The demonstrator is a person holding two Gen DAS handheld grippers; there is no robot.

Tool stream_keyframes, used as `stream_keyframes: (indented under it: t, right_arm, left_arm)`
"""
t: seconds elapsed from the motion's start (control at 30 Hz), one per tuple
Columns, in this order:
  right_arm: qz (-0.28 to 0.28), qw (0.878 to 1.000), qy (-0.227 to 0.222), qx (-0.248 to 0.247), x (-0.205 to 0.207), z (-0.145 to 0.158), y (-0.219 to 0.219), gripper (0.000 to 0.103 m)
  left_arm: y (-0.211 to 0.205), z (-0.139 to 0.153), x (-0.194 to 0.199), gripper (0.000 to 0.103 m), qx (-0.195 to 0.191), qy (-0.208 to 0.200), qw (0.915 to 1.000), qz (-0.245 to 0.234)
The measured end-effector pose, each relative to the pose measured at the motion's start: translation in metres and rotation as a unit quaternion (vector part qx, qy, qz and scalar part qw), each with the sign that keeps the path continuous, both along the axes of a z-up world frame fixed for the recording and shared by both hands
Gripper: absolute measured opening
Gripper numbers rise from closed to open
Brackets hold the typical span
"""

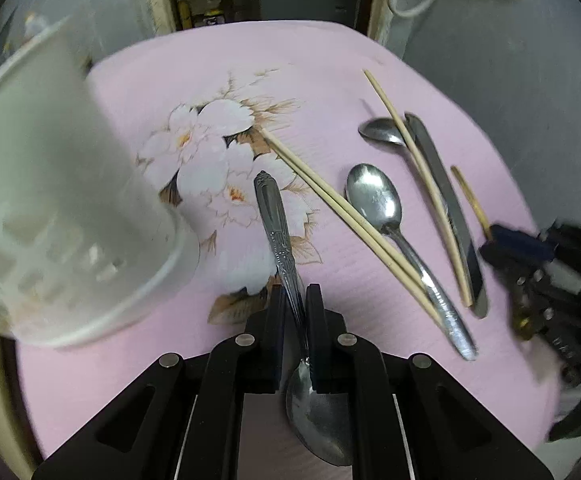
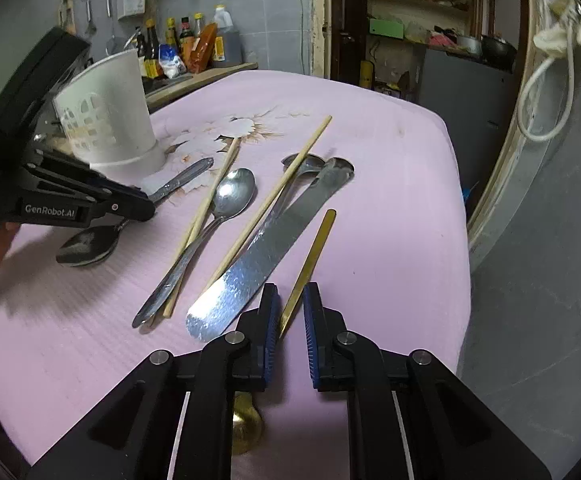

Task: Organize utensils
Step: 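Grasp the gold spoon with the right tool while the left tool holds the silver spoon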

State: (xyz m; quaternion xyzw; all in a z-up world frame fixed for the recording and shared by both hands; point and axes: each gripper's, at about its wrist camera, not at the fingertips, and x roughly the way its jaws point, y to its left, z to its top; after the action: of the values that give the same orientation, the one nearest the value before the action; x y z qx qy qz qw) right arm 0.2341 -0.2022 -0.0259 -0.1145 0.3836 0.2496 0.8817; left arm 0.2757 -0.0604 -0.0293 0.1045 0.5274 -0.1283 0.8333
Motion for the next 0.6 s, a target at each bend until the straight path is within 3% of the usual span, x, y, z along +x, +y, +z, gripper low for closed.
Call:
stream_keyframes:
  t: [0.07,0.17,0.33,0.4,0.6]
  right_arm:
    - [0.005,1.0,-0.003,-0.01,0.001,0.0,0.005,0.014]
    - [0.015,1.0,-0.002,-0.024,0.005,0.0,0.011,0.02]
    - [0.026,0.999,0.006,-0.047,0.012,-0.001,0.019,0.02]
    - [0.033,0.997,0.003,-0.063,0.011,-0.001,0.021,0.013]
    - [0.049,0.994,-0.002,-0.094,0.003,-0.001,0.024,0.006]
  left_arm:
    - [-0.013,-0.001,-0.004,0.011,0.048,-0.014,0.9984,-0.027]
    - [-0.02,-0.004,-0.006,0.012,0.079,-0.025,0.9956,-0.043]
    - [-0.021,-0.004,-0.002,0.011,0.078,-0.023,0.9957,-0.045]
    - [-0.017,-0.003,-0.006,0.011,0.073,-0.025,0.9959,-0.047]
    - [-0.002,-0.002,-0.025,0.006,0.038,-0.051,0.9968,-0.048]
